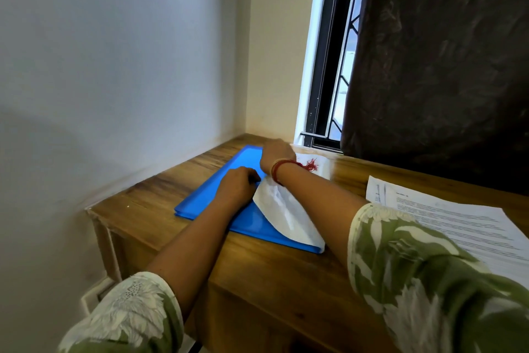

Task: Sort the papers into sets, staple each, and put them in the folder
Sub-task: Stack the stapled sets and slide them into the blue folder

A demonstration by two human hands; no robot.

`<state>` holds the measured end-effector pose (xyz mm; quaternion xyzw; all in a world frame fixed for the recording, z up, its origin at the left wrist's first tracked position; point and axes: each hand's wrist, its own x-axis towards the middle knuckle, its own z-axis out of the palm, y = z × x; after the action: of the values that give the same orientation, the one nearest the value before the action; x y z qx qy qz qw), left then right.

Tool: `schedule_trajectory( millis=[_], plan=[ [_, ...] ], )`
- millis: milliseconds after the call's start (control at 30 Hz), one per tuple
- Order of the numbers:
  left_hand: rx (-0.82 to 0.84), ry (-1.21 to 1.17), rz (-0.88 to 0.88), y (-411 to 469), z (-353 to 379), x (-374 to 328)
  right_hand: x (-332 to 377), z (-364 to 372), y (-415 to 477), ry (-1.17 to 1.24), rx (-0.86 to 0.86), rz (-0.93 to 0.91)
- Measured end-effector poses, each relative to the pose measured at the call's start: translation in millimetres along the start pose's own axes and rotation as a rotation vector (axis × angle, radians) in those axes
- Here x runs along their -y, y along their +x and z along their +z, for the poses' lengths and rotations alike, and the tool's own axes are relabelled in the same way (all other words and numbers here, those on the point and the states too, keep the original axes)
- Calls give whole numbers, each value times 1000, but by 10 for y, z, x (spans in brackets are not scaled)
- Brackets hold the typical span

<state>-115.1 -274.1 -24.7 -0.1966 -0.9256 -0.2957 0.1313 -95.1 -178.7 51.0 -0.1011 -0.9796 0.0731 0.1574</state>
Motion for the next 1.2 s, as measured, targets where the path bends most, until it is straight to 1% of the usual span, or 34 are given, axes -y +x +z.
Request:
schedule_trajectory(
  millis=[100,167,300,400,500,600,667,733,833,867,933,967,1033,1133,1200],
  plan=[
    [-72,-59,49,-36,0,33,-219,-256,71,136,-31,14],
    [-56,-56,55,-44,-2,66,-508,-447,123,230,8,54],
    [-31,-12,91,-11,-1,100,-1225,-794,2,672,83,287],
    [-28,28,114,-3,-5,86,-1672,-880,-243,808,137,445],
    [-18,86,143,6,-7,110,-1975,-770,-431,787,176,489],
    [-11,167,171,33,-33,175,-2174,-610,-638,829,202,423],
    [19,229,176,70,-90,203,-2263,-548,-760,819,184,421],
    [64,297,158,118,-169,255,-2289,-487,-851,831,174,420],
    [142,427,72,196,-263,257,-2313,-391,-990,829,151,343],
    [152,475,44,212,-283,213,-2303,-343,-1036,821,147,308],
    [111,511,33,243,-255,24,-2276,-288,-1136,741,137,235],
    [68,471,48,253,-206,-125,-2274,-280,-1168,694,116,208],
    [-27,288,98,251,-59,-520,-2340,-317,-1221,676,37,197],
    [-155,4,257,213,150,-1266,-2637,-491,-1267,612,-70,195],
    [-143,-182,298,168,289,-1782,-2951,-629,-1313,561,-131,246]
  ],
)
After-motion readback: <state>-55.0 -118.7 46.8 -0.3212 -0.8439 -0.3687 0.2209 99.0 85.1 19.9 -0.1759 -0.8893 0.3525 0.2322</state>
